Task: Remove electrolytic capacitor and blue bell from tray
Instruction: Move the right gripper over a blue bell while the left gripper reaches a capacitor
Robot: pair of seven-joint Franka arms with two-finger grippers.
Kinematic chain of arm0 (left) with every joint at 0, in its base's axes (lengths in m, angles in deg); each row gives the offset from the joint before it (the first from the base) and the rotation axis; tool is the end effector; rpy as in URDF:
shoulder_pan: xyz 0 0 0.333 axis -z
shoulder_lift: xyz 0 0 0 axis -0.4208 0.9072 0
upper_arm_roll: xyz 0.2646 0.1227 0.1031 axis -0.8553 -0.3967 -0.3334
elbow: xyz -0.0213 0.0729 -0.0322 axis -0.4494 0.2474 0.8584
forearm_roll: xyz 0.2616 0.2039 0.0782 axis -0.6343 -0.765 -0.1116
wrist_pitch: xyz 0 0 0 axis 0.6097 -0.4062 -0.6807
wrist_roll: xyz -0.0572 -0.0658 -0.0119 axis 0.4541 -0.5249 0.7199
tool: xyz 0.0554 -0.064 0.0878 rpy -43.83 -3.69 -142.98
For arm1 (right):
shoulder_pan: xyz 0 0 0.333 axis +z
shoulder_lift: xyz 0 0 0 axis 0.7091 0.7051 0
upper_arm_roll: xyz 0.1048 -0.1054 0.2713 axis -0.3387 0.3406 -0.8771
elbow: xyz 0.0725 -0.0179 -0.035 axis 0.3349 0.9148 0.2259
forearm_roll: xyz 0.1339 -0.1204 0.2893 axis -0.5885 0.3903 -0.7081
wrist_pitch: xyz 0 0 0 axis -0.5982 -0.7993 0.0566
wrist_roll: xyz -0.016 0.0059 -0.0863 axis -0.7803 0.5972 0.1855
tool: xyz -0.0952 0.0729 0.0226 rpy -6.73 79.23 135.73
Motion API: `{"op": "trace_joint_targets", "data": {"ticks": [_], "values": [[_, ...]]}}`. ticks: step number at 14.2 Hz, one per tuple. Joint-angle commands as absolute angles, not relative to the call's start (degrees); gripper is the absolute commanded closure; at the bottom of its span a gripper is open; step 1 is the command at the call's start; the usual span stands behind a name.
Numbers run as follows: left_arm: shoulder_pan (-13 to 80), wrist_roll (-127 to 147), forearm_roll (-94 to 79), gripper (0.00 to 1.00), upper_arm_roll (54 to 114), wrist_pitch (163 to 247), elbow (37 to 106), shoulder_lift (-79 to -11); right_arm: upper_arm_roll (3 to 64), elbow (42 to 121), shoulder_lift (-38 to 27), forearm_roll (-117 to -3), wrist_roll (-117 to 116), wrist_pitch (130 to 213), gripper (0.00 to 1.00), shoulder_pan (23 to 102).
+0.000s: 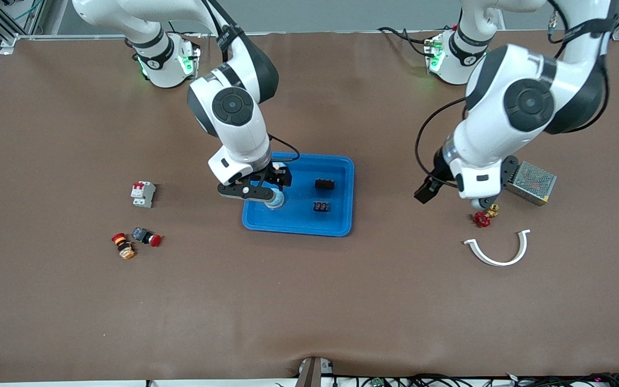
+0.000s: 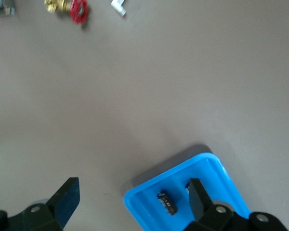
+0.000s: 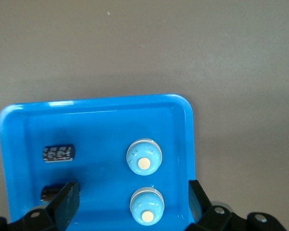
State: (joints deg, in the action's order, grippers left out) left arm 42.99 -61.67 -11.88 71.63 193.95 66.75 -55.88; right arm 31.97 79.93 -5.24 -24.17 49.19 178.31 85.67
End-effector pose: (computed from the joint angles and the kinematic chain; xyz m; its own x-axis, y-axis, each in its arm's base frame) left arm 0.5260 -0.2386 0.4537 0.5588 0.8216 -0.1131 0.8237 -0.5657 -0.0392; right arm 0.4913 0.3714 0.3651 0.9895 -0.1419 0.0281 -0.1417 -0.9899 -0.0088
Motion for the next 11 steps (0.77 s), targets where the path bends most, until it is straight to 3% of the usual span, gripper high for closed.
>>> {"op": "trace_joint_targets", "data": {"ticks": [1, 11], "values": [[46.32, -70.22, -11.24, 0.00, 71.38, 195.06, 66.07, -52.08, 32.45, 83.48, -5.51, -24.40, 47.13, 180.77, 0.00, 85.85], [52.21, -99.22, -11.41, 0.00, 71.29, 207.27, 62.22, -42.16, 32.45, 84.20, 1.25, -24.23, 45.37, 188.50, 0.00, 86.12]]}}
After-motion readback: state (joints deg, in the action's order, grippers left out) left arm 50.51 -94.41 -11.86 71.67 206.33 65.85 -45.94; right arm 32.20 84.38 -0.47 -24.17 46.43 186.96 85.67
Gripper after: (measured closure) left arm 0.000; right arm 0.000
